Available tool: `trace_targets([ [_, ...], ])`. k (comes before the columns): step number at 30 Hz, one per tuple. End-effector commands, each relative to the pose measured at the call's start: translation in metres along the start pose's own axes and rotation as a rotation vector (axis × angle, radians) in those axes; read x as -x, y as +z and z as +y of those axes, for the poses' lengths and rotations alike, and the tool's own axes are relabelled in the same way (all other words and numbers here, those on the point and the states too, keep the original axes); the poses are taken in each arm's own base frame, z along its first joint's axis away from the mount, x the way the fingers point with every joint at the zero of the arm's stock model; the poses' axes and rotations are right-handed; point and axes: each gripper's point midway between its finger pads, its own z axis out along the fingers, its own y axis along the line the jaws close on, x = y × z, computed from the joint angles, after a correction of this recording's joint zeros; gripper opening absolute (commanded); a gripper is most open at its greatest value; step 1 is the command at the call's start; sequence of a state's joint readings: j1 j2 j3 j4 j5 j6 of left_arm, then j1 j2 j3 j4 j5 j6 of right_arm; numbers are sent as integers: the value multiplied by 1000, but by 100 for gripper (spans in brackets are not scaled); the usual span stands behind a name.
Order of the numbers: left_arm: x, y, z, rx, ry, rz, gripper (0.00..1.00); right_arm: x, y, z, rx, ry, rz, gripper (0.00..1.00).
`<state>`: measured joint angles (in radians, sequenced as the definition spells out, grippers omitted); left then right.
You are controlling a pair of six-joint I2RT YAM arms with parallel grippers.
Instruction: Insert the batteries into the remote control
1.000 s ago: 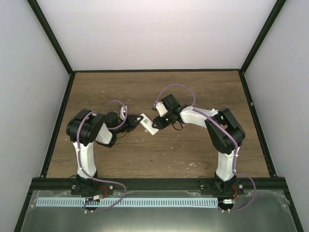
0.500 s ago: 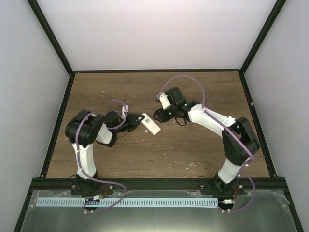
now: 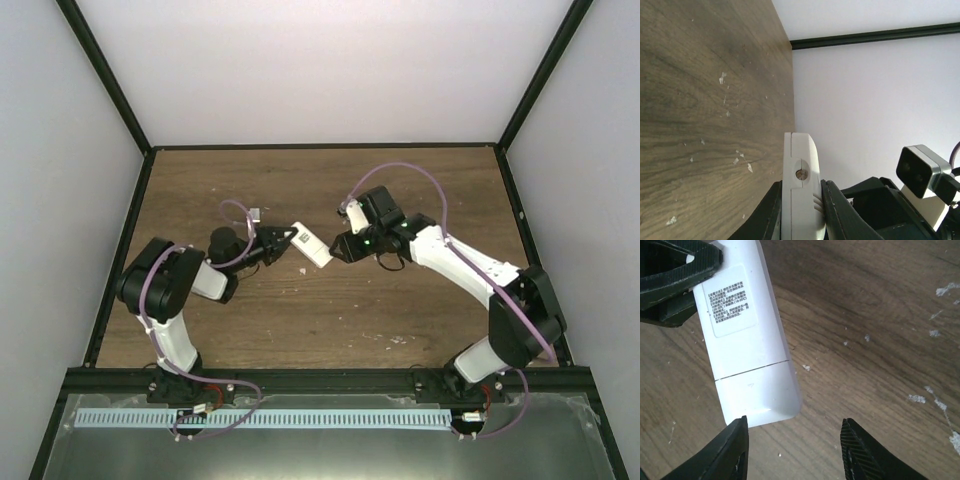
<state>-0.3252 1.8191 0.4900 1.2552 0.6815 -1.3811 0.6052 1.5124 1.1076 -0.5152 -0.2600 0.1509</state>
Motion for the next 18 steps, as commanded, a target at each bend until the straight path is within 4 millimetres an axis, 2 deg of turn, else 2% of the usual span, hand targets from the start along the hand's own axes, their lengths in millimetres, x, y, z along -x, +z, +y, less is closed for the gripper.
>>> trace_targets([
  [1,0,-6,-22,-61,-5,-16,0,-6,-13,12,55,32,18,43],
  [10,3,-6,-38,-66,35,-19,0,-26,-4,5,33,44,99,43],
  [18,2,-6,-40,-64,33,-13,0,-20,4,5,34,43,100,43],
])
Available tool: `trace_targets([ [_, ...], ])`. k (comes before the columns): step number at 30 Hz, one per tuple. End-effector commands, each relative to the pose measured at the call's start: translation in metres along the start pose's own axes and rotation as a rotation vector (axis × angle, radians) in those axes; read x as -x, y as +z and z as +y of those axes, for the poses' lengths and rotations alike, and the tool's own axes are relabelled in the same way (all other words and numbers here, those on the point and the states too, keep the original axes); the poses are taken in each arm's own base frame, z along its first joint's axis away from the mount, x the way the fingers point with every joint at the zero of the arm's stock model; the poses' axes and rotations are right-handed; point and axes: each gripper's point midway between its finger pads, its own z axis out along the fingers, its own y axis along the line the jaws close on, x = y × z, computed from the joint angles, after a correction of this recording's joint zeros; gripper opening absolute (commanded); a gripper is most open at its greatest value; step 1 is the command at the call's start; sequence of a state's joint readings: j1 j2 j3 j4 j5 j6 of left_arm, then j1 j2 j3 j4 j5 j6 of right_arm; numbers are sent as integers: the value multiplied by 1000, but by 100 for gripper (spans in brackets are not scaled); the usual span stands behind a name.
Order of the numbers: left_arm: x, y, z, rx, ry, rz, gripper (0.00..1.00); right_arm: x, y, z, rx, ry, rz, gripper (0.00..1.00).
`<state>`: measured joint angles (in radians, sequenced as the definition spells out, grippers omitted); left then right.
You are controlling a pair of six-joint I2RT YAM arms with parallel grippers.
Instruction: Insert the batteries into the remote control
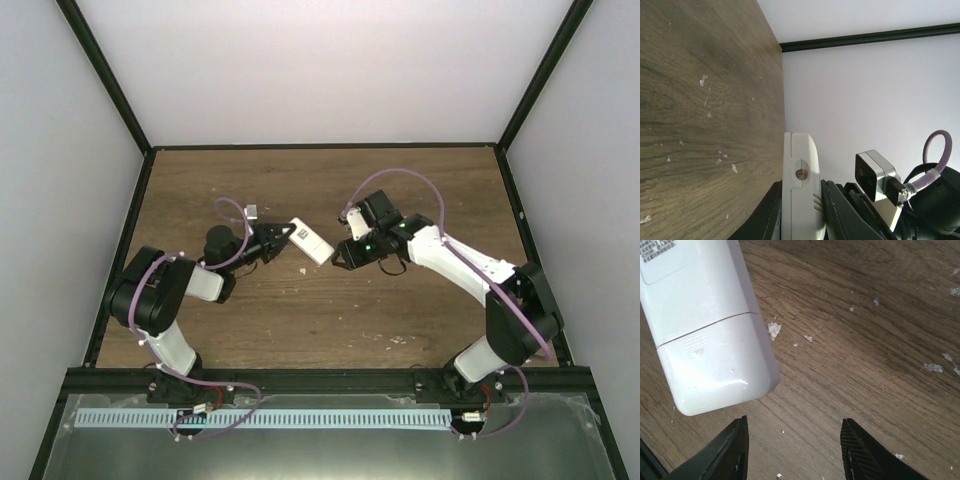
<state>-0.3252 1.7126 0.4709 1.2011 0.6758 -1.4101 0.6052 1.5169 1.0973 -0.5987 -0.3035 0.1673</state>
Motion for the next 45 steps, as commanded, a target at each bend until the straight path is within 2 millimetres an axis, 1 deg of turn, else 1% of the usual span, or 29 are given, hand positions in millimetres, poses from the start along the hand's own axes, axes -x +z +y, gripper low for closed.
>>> trace_targets([
  [1,3,2,-17,-41,42,-2,0,7,3,3,7,-2,2,43],
  [9,-1,7,-23,-44,54,9,0,16,12,6,14,-5,-1,43],
  [19,-4,11,-28,-43,61,10,0,36,14,10,26,-5,-50,43],
  [27,-13,18,-33,-46,66,33,0,45,17,12,34,-10,-71,42],
  [32,-19,22,-35,-51,67,46,0,51,19,8,16,-14,-88,42],
  [37,-21,23,-35,-56,58,47,0,63,17,9,7,-26,-113,43],
  [39,-21,22,-34,-58,51,44,0,65,14,9,0,-35,-121,45],
  [41,-21,21,-34,-61,48,39,0,64,10,6,-19,-47,-120,48],
  [43,-17,19,-34,-59,48,27,0,57,4,4,-39,-60,-112,54],
  [45,-11,16,-33,-52,45,12,0,51,-8,3,-48,-75,-118,60],
])
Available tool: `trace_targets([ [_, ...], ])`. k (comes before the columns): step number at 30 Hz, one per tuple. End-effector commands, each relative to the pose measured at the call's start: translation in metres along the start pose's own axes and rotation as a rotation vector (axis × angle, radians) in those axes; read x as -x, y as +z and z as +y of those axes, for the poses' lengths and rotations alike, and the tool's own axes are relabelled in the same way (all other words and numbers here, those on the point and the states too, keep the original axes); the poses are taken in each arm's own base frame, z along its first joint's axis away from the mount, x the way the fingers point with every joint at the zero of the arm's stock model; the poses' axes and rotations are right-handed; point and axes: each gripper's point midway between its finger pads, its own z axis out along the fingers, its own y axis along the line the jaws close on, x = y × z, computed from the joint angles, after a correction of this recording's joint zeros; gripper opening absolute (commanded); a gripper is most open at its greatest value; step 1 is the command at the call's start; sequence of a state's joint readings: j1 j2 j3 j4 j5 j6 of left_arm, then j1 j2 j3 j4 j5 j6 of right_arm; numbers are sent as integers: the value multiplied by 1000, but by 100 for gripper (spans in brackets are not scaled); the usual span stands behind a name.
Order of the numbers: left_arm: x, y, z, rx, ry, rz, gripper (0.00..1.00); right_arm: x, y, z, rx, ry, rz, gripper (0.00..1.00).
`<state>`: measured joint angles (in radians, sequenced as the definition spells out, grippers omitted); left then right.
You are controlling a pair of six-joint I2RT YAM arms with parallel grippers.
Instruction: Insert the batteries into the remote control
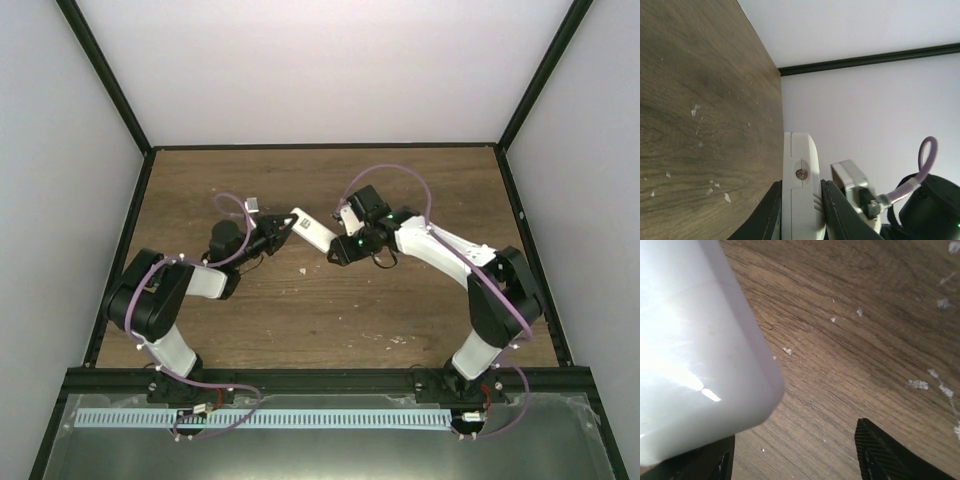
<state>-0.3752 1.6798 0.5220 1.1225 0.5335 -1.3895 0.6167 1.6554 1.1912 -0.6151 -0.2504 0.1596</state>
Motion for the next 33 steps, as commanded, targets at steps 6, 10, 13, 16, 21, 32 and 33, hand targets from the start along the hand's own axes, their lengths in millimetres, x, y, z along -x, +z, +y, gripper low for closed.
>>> trace_targets([
  [6,-1,-11,-23,-50,44,66,0,16,-71,11,25,-109,-202,72],
  [10,-2,-15,-26,-37,77,88,0,10,-93,32,162,-159,-224,80],
  [13,-10,-15,-36,-75,97,145,0,7,-98,47,257,-178,-214,85],
  [16,-20,-18,-49,-127,120,201,0,8,-98,62,354,-171,-186,87],
  [21,-39,-26,-65,-195,175,316,0,9,-96,71,423,-131,-133,87],
  [32,-66,-40,-107,-364,222,517,0,9,-112,103,650,-93,-78,82],
  [33,-67,-41,-107,-366,218,522,0,9,-113,105,668,-91,-75,80],
])
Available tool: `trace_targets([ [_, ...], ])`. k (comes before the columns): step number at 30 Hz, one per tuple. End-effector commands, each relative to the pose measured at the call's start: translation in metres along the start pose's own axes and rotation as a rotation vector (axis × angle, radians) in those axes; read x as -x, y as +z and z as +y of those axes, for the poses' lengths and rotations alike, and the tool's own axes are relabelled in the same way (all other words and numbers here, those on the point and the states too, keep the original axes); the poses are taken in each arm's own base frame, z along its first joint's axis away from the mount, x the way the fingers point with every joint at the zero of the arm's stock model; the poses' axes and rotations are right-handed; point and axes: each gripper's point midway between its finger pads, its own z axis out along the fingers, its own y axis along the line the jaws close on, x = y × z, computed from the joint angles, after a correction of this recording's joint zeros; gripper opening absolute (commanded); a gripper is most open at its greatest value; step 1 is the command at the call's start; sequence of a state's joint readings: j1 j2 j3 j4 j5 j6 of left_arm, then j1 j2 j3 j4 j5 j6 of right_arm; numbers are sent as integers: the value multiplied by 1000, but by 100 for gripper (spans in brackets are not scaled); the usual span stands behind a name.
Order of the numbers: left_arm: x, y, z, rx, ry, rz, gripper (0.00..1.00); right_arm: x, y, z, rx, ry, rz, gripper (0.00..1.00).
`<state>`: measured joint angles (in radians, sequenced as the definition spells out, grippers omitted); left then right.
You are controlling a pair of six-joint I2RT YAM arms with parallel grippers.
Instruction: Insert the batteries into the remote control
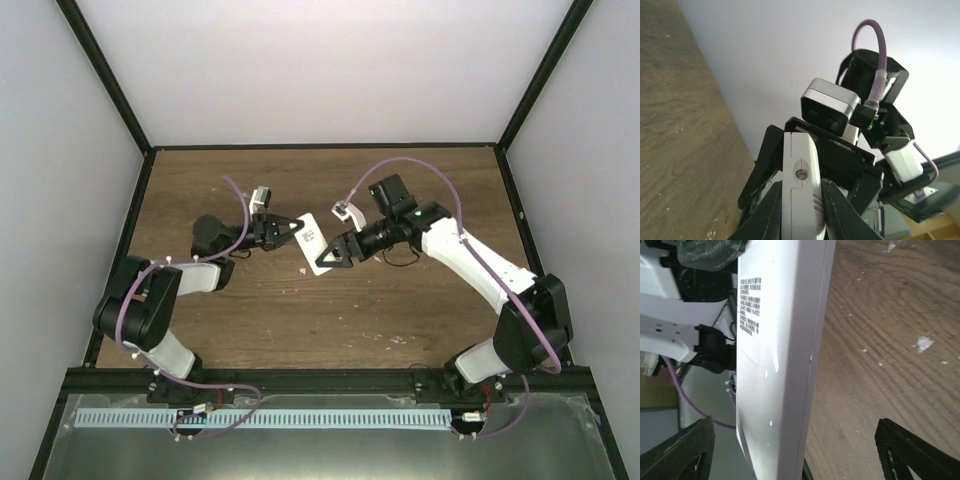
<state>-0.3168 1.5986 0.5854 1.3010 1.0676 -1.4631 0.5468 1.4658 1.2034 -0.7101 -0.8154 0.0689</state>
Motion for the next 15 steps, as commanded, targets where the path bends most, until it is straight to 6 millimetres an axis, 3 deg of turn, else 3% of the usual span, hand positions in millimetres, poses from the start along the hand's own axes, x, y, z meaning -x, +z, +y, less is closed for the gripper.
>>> trace_targets([
  [1,-11,1,-25,-88,59,83,0,13,-6,28,143,5,-18,77],
  [15,-12,6,-23,-93,56,99,0,17,2,35,237,27,-1,37],
])
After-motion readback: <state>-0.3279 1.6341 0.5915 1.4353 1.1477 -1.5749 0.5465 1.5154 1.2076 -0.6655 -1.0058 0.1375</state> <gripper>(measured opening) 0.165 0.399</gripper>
